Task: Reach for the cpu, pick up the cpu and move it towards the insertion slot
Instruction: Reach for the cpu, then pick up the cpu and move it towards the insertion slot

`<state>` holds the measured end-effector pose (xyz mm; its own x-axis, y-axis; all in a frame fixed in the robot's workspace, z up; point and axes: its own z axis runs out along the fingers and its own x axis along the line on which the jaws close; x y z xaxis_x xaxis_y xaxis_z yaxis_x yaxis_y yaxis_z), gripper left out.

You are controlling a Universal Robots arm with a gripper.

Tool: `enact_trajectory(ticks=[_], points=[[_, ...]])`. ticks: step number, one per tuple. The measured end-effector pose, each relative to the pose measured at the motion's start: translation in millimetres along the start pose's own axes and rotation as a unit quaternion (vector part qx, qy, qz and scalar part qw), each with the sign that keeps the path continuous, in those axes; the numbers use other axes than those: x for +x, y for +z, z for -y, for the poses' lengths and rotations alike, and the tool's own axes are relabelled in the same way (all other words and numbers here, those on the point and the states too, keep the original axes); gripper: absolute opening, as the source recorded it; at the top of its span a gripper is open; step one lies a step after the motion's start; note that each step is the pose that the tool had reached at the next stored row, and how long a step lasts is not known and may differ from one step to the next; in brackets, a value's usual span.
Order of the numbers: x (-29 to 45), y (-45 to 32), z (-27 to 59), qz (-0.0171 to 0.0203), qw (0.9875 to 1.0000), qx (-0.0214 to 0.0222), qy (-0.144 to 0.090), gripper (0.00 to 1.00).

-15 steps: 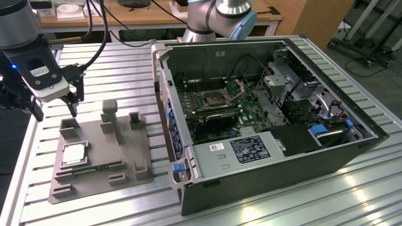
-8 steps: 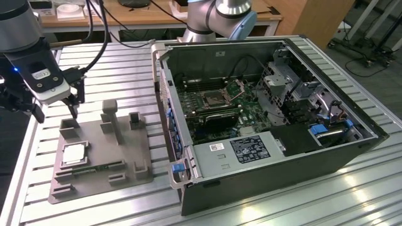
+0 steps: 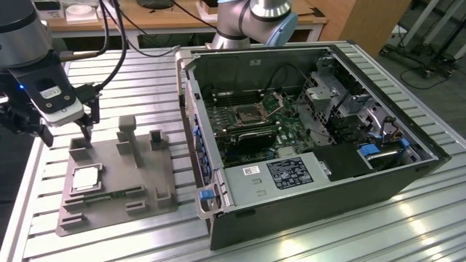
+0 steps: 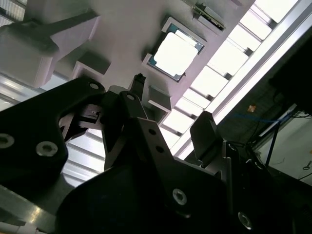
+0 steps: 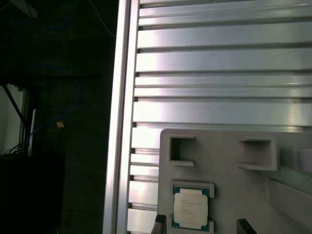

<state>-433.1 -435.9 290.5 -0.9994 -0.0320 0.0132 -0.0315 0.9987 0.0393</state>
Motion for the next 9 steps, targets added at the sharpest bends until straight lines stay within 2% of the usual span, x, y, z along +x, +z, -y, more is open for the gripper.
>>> enact_trajectory(ticks=[9], points=[[2.1,12.1,6.1,0.0001,1.0,-0.0001,0.0,0.65]])
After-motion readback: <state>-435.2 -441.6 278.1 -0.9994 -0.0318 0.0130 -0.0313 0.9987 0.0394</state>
